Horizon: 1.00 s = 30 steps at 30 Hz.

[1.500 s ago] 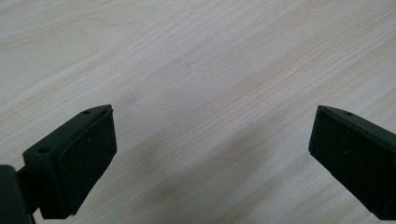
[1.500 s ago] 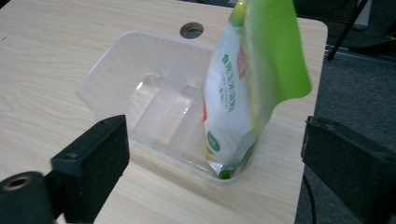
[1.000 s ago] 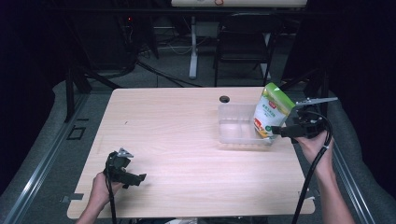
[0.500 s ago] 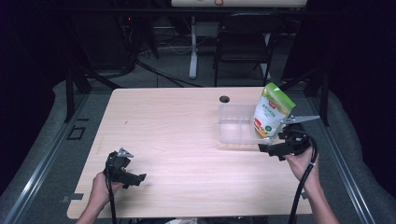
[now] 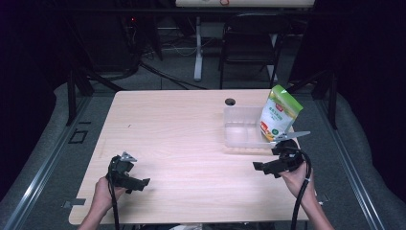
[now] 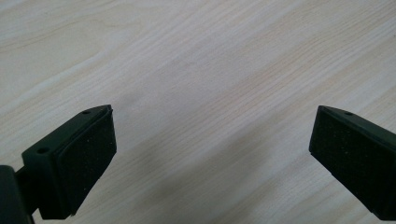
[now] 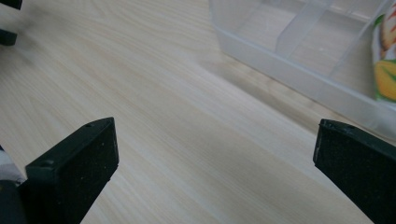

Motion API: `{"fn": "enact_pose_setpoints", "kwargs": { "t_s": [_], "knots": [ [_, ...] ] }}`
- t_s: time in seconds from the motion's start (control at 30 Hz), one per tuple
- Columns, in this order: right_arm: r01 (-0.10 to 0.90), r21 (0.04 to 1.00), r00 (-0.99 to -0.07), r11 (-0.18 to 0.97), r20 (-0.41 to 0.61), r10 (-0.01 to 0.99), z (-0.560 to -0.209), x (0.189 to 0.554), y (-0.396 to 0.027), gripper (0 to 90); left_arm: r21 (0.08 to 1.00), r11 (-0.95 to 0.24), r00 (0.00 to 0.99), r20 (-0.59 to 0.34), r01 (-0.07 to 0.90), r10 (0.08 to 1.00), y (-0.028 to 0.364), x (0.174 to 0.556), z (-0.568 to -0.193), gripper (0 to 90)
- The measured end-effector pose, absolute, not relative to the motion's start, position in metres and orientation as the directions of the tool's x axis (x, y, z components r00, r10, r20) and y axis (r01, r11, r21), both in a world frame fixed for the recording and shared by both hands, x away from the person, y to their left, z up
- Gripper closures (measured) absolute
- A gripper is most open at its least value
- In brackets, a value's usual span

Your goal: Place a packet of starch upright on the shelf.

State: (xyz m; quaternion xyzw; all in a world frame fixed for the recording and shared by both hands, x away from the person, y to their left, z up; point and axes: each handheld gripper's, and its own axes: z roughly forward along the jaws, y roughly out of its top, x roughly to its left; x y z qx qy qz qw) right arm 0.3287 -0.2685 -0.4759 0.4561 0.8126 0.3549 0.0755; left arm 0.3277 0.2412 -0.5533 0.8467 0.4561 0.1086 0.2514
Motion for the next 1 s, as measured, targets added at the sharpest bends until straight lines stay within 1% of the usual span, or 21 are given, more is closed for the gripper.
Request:
{"fn": "enact_pose_setpoints", "kwargs": {
  "t_s": [0.13,0.23,0.43,0.47,0.57,0.67,0.77,1.0],
  "knots": [
    [0.691,0.629,-0.583,0.356,0.194,0.789,-0.489,0.321,-0.261,0.0,0.525,-0.457,0.560,-0.045,0.718,0.828,0.241,0.328,-0.553,0.7],
    [0.700,0.619,-0.590,0.356,0.221,0.777,-0.498,0.318,-0.258,0.0,0.524,-0.459,0.561,-0.044,0.718,0.827,0.241,0.328,-0.553,0.7],
    [0.705,0.592,-0.593,0.390,0.191,0.782,-0.519,0.309,-0.254,0.0,0.517,-0.465,0.567,-0.050,0.719,0.822,0.242,0.329,-0.553,0.7],
    [0.709,0.595,-0.589,0.378,0.206,0.781,-0.522,0.308,-0.256,0.0,0.517,-0.466,0.568,-0.049,0.718,0.821,0.241,0.328,-0.553,0.7],
    [0.708,0.602,-0.584,0.369,0.205,0.785,-0.526,0.304,-0.258,0.2,0.521,-0.466,0.570,-0.048,0.715,0.821,0.240,0.328,-0.554,0.7],
    [0.695,0.614,-0.582,0.373,0.177,0.793,-0.529,0.300,-0.261,0.9,0.519,-0.472,0.577,-0.051,0.713,0.815,0.241,0.328,-0.553,0.7],
    [0.699,0.622,-0.567,0.351,0.184,0.803,-0.529,0.299,-0.266,1.0,0.520,-0.474,0.580,-0.051,0.710,0.813,0.241,0.328,-0.553,0.7],
    [0.705,0.610,-0.560,0.361,0.168,0.811,-0.534,0.303,-0.273,2.9,0.526,-0.484,0.592,-0.045,0.699,0.805,0.239,0.328,-0.553,0.4]
  ]
}}
